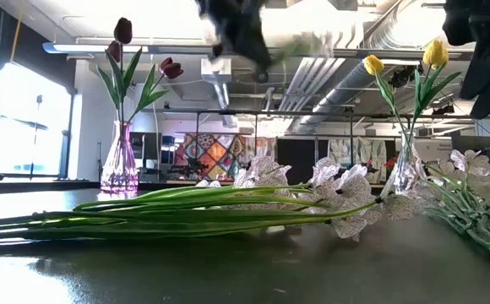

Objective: Sort flowers into vase by color
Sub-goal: Put the top white flowers into the bottom transparent flower vase

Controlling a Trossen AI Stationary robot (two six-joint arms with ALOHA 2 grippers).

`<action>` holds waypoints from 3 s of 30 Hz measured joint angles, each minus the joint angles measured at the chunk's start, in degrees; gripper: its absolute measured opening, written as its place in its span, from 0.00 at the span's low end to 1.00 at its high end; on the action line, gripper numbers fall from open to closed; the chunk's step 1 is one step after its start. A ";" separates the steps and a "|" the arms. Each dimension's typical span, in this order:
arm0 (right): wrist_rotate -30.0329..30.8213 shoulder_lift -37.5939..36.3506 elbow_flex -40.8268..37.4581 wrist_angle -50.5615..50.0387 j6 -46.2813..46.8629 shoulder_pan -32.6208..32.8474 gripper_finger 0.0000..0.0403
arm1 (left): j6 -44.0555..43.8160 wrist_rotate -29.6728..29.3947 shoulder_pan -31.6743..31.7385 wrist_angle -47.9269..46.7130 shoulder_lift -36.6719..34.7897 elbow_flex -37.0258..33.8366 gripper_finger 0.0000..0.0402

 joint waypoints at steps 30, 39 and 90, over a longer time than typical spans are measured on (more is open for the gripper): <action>8.83 15.54 -0.02 37.90 -3.06 -1.69 0.48 | -31.36 -75.57 -70.10 -24.43 -17.07 -0.42 0.00; 9.96 25.86 0.77 58.84 -2.83 -4.44 0.48 | -46.44 -79.16 -91.27 -37.15 -15.26 -3.47 0.00; 0.86 32.26 13.38 45.26 7.96 -5.26 0.48 | -82.35 -78.89 -109.95 -27.44 -34.78 -44.57 0.00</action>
